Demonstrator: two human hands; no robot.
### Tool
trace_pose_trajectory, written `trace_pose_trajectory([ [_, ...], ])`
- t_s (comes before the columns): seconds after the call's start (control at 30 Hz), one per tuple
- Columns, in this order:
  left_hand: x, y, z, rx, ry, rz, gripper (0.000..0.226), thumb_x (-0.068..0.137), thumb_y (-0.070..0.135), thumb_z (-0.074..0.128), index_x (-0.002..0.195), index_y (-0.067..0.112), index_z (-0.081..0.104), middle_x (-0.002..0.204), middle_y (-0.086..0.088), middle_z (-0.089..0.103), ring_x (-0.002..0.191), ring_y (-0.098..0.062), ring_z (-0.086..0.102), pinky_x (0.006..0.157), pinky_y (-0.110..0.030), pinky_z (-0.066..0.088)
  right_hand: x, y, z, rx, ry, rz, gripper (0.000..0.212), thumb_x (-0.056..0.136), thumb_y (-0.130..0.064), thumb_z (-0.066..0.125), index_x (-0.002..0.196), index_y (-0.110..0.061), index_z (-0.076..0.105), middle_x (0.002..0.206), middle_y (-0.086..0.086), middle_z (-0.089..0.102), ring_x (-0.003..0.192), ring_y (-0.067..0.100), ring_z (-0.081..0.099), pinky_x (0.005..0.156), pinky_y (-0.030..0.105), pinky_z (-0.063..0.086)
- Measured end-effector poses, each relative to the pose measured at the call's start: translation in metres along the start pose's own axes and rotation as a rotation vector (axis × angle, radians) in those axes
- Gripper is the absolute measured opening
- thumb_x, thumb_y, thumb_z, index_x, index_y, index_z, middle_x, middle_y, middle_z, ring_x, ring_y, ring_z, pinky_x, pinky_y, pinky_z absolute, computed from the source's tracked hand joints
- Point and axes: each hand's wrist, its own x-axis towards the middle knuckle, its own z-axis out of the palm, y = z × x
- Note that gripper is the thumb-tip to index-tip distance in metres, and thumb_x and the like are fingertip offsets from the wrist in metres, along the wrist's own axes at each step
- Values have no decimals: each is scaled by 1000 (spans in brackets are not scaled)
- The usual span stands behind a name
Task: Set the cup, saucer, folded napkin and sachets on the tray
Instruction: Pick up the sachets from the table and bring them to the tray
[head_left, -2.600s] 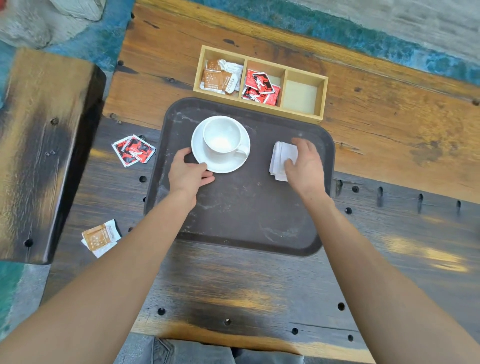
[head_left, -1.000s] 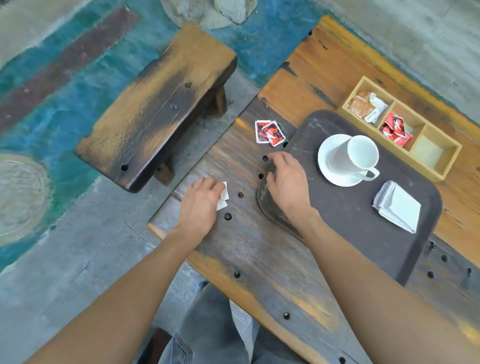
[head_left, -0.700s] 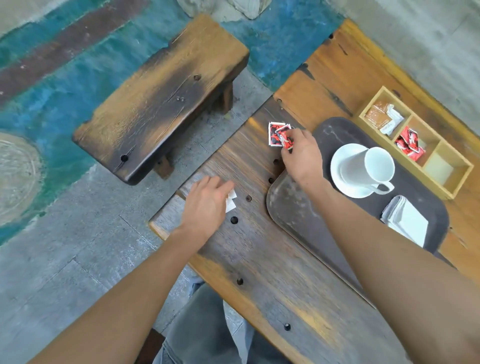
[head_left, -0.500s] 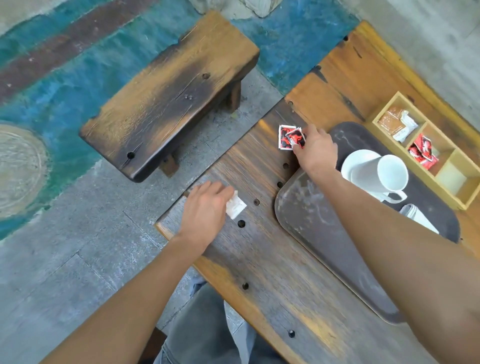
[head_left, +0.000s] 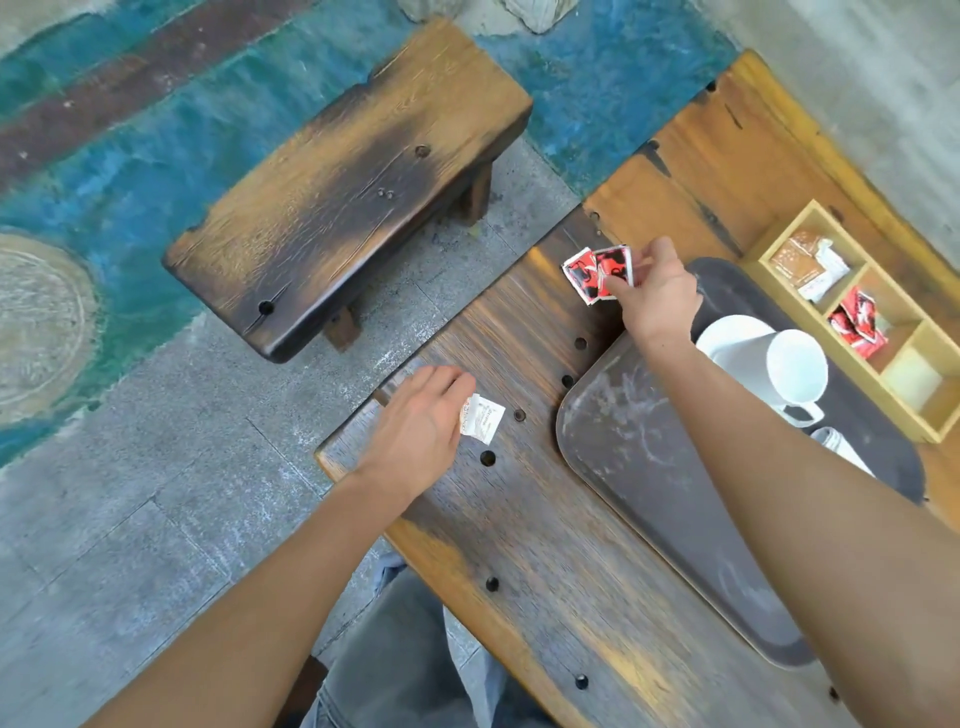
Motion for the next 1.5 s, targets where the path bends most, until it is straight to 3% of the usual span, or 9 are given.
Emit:
trace_pose_trajectory([
  [0.3, 9, 10, 7, 104, -133, 0, 66, 84, 1, 73, 144, 18, 51, 125, 1, 59, 117, -20, 49, 102, -31, 39, 26, -13, 12, -167, -303, 7, 59, 81, -25, 84, 133, -22, 56, 114, 7, 70, 115, 33, 63, 103, 47, 42],
  [0.57, 18, 15, 10, 7, -145, -91, 35, 86, 7, 75, 119, 15, 64, 106, -1, 60, 103, -21, 56, 93, -35, 44, 25, -6, 13, -182, -290, -124, 39, 80, -20, 84, 111, -11, 63, 112, 15, 66, 103, 34, 62, 88, 46, 51],
  [0.77, 21, 20, 11, -259, -207, -349, 22, 90, 25, 74, 100, 23, 54, 74, -6, 67, 63, -24, 61, 68, -40, 56, 14, 2, 1, -9, -334, -104, 40, 83, -13, 81, 117, -13, 61, 109, 12, 70, 91, 26, 63, 78, 36, 53],
  [0.9, 30, 26, 8, -514, -200, -476, 20, 89, 19, 74, 100, 21, 57, 87, -16, 71, 72, -32, 67, 69, -47, 58, 2, 2, -8, -14, -354, -123, 30, 86, -10, 75, 114, -17, 66, 98, 5, 70, 96, 28, 66, 78, 33, 53],
  [1.03, 39, 36, 2, -676, -145, -516, 21, 89, 10, 74, 103, 23, 69, 88, -1, 69, 64, -5, 65, 47, -20, 52, -4, 7, -31, 97, -355, 9, 26, 90, -9, 66, 114, -16, 60, 105, 10, 65, 92, 26, 60, 60, 25, 45],
  [1.17, 60, 58, -4, -819, -125, -612, 16, 86, 8, 75, 93, 20, 66, 83, -7, 70, 57, -16, 64, 39, -22, 46, -15, 21, -65, 169, -287, 75, 13, 89, -9, 64, 91, -15, 53, 99, 10, 65, 93, 30, 61, 59, 30, 44],
  [1.27, 79, 83, -10, -885, -137, -591, 16, 86, 5, 74, 90, 16, 63, 83, -13, 71, 52, -19, 62, 39, -26, 46, -26, 40, -92, 255, -248, 109, 20, 88, -9, 67, 107, -10, 59, 103, 9, 69, 94, 29, 65, 71, 34, 54],
  [1.37, 94, 114, -21, -887, -173, -555, 15, 87, 6, 73, 91, 16, 62, 84, -17, 72, 57, -28, 63, 50, -35, 48, -36, 61, -119, 323, -194, 137, 23, 89, -9, 67, 110, -12, 61, 95, 2, 67, 85, 23, 64, 54, 15, 42],
  [1.5, 116, 155, -34, -885, -184, -493, 16, 88, 3, 72, 96, 12, 62, 89, -16, 70, 60, -25, 63, 41, -26, 46, -45, 82, -156, 399, -137, 183, 27, 90, -9, 67, 117, -11, 63, 102, 4, 68, 92, 23, 63, 66, 26, 43],
])
